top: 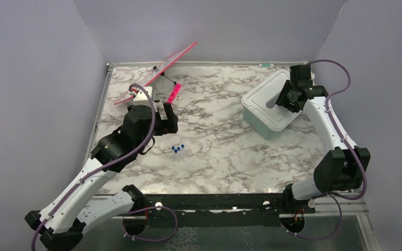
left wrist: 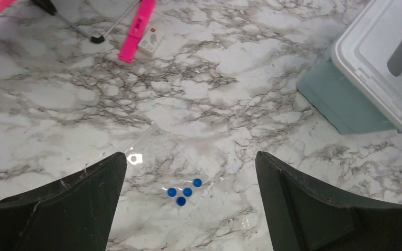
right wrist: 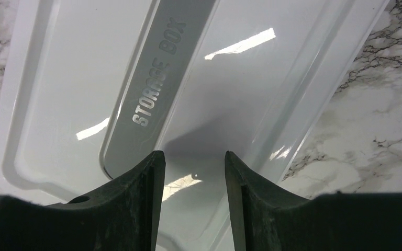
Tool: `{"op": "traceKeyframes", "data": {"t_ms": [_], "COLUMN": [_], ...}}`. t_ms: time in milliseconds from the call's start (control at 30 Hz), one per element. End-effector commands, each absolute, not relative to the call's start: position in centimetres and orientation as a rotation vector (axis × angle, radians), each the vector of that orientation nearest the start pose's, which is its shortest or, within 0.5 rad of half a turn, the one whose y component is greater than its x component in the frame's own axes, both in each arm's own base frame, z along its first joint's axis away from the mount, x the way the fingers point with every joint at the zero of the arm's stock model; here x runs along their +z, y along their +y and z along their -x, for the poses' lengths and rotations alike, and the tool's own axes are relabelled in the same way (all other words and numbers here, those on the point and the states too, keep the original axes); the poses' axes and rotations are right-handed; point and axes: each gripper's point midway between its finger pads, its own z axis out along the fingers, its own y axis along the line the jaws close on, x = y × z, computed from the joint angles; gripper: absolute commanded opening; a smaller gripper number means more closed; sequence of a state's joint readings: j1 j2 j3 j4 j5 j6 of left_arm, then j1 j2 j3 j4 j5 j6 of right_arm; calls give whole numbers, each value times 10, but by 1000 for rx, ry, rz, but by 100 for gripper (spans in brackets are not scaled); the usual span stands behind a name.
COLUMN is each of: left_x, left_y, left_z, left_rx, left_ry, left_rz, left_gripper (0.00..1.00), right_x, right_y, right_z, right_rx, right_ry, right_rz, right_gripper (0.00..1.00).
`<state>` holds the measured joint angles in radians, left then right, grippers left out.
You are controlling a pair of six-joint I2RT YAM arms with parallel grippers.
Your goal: Organize the chemistry lab equipment
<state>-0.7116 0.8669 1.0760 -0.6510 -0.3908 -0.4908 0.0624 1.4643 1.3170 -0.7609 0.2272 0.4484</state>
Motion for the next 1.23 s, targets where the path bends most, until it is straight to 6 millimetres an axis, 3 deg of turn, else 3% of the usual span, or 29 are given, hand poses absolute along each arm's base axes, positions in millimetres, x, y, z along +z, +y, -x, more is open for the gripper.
{"op": "traceKeyframes", "data": {"t_ms": [0,133,300,533,733,967,1200], "left_x": [325,343,350,371,383,391,393], "left_y": [-95,-74,-52,-22,-9,2,3], "left_z": [-220,-201,-185,-167,-155,-149,-148], "left_rx": [-280,-251,-205,-168,-167,-150,-147], "left_ry": [1925,1905,1896,1842,1811,1795,1790], "left_rz": [123,98,106,148,169,184,179], "left_gripper": [96,99,99,99,99,99,99], "right_x": [210,251,283,318,339,363,361], "right_y": [-1,3,15,17,17,15,12], "right_z": [-362,-347,-301,-228,-181,-150,-142], "right_rx": [-62,-11,111,196,232,252,246], "right_ry": [2371,2315,2220,2053,1927,1784,1771], "right_rz": [-550,-497,-424,-386,-336,-303,-317], "right_gripper": [50,53,56,64,79,82,82]}}
